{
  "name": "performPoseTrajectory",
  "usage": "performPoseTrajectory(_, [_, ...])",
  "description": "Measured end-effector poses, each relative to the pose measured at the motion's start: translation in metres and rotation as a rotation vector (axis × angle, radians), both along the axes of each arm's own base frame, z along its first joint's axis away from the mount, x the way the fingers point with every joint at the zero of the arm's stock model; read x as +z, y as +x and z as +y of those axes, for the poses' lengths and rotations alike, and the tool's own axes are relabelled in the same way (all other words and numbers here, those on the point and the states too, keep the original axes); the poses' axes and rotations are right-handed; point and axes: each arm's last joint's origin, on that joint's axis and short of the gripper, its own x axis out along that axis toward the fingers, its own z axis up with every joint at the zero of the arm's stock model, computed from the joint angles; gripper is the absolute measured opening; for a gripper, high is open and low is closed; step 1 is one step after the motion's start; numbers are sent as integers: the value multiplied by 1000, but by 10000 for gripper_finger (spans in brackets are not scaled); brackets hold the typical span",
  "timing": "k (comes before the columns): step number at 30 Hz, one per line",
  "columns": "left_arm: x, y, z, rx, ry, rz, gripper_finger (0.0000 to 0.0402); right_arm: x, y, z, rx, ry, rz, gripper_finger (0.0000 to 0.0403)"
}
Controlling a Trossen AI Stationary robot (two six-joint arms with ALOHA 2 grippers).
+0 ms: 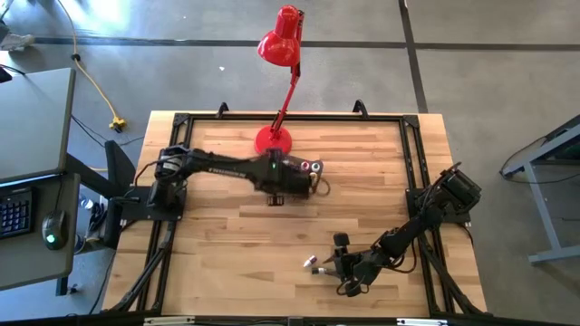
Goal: Pick & Place food coloring
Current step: Put the small pink food coloring bottle into the black bin, then put the small green food coloring bottle into the black bin
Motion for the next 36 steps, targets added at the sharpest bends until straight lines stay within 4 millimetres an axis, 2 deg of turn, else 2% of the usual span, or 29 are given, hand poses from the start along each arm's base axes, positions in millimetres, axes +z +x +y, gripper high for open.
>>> performPoseTrajectory(3, [-1,3,20,29,-107,-19,63,0,0,0,-3,-1,-1,139])
performPoseTrajectory(8, [-6,4,43,80,-128,-21,110,0,1,-1,-43,-22,-22,139])
performPoseTrajectory(13, [-7,4,47,97,-171,-35,132,2,5,-6,-77,-6,-37,140])
performPoseTrajectory(19, [2,0,28,51,-164,-32,133,-5,17,-13,-88,60,-45,166])
performPoseTrajectory(22, [8,-3,18,42,-134,-37,133,-15,18,-15,-72,57,-14,188])
performPoseTrajectory(26, [15,-9,6,59,-120,-56,133,-18,17,-11,-63,38,-21,206])
performPoseTrajectory(30, [22,-13,-10,95,-144,-104,133,-13,15,-9,-79,6,-60,208])
performPoseTrajectory(36, [27,-14,-49,167,-358,-224,133,4,8,0,-63,3,-124,209])
